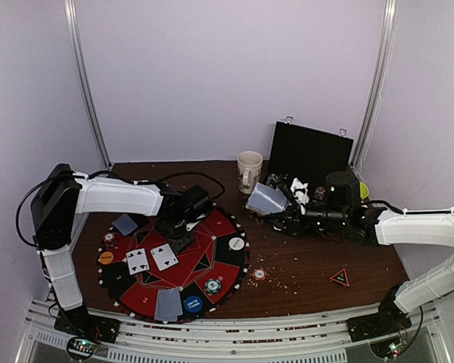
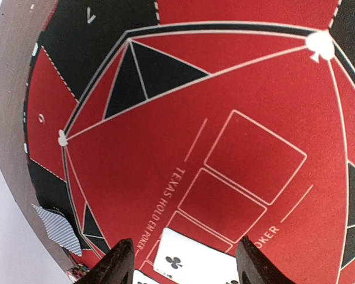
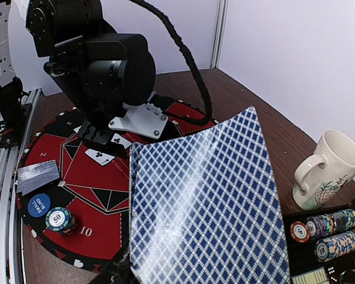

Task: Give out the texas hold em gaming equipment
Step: Adjust the poker card in the community card area.

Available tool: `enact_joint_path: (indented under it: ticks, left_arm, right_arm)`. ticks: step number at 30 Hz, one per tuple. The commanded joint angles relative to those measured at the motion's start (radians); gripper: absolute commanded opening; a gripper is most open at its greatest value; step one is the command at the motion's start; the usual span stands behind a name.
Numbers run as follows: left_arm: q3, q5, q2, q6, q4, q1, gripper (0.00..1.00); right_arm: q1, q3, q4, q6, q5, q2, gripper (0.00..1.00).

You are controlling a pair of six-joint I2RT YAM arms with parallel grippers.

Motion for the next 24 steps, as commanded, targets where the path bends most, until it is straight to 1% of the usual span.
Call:
enact_joint_path:
  ticks: [1, 4, 8, 11, 17, 24]
  left_arm:
    - [0.005, 0.014, 0.024, -0.046, -0.035, -0.005, 0.64]
    - [-0.016, 0.035, 0.03, -0.066, -0.059, -0.005, 0.68]
    - [-0.017, 0.028, 0.05, -0.154, -0.126, -0.005, 0.68]
    - [-0.033, 0.042, 0.053, -0.186, -0.153, -0.005, 0.68]
    - [-0.068, 0.001, 0.036, -0.206, -0.201, -0.006, 0.68]
    - [-0.073, -0.039, 0.033, -0.199, -0.212, 0.002, 0.69]
  right_arm:
    - [-0.005, 0.015, 0.011, -0.007, 0.014, -0.028, 0.47]
    - [-0.005, 0.017, 0.016, -0.006, 0.012, -0.022, 0.47]
    - [-0.005, 0.02, 0.019, -0.003, 0.011, -0.021, 0.47]
    - [-0.005, 0.018, 0.019, -0.006, 0.011, -0.021, 0.47]
    - [-0.005, 0.02, 0.018, -0.005, 0.008, -0.018, 0.48]
    - [-0.005, 0.018, 0.018, -0.005, 0.006, -0.021, 0.48]
